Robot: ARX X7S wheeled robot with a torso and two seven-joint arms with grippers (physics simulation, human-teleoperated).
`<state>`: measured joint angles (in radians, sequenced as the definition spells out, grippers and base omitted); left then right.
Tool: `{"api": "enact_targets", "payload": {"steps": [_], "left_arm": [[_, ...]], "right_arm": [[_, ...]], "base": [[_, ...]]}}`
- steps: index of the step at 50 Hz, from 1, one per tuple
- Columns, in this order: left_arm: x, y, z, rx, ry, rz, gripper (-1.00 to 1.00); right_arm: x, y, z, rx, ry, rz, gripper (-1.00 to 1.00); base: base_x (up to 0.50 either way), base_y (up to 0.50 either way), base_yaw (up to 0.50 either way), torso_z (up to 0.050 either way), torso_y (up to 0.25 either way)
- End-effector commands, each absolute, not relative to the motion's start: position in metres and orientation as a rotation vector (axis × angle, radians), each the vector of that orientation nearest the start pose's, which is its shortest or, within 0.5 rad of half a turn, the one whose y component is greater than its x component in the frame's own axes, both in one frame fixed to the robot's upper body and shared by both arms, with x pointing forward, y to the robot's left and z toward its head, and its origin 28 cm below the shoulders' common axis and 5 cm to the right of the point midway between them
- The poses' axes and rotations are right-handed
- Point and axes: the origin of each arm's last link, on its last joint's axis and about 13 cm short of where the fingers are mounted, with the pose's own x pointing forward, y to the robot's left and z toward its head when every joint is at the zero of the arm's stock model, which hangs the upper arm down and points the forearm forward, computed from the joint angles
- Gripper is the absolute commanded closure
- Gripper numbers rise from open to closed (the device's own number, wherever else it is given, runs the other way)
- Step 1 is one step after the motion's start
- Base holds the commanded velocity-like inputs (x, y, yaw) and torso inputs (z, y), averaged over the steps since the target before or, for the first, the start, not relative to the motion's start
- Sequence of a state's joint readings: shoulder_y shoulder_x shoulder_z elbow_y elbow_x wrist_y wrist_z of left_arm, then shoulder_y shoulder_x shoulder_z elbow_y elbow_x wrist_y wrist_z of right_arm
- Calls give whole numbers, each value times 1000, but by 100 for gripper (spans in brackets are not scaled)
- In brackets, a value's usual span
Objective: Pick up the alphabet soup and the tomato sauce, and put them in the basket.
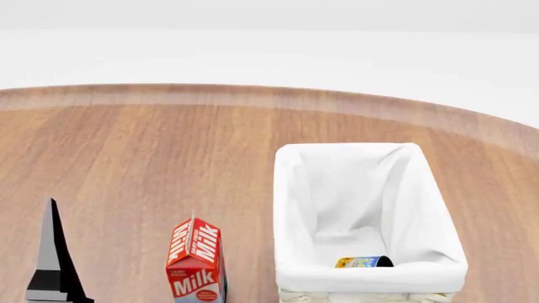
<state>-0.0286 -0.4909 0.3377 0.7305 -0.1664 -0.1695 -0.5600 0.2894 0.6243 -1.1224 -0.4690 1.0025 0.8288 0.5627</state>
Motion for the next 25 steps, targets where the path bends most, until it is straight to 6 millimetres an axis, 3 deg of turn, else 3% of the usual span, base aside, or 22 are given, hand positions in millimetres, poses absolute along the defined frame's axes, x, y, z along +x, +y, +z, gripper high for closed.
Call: {"api": "enact_targets", "payload": {"steps": [1, 25], "left_arm": [[177, 208, 141, 101, -486, 34, -100], [177, 207, 139, 100, -482, 30, -100]], "right_arm": [[102, -65, 26, -311, 898, 744, -100], [101, -66, 14, -280, 915, 742, -100]], "base": [[0, 0, 0, 0, 0], [0, 0, 0, 0, 0]]}}
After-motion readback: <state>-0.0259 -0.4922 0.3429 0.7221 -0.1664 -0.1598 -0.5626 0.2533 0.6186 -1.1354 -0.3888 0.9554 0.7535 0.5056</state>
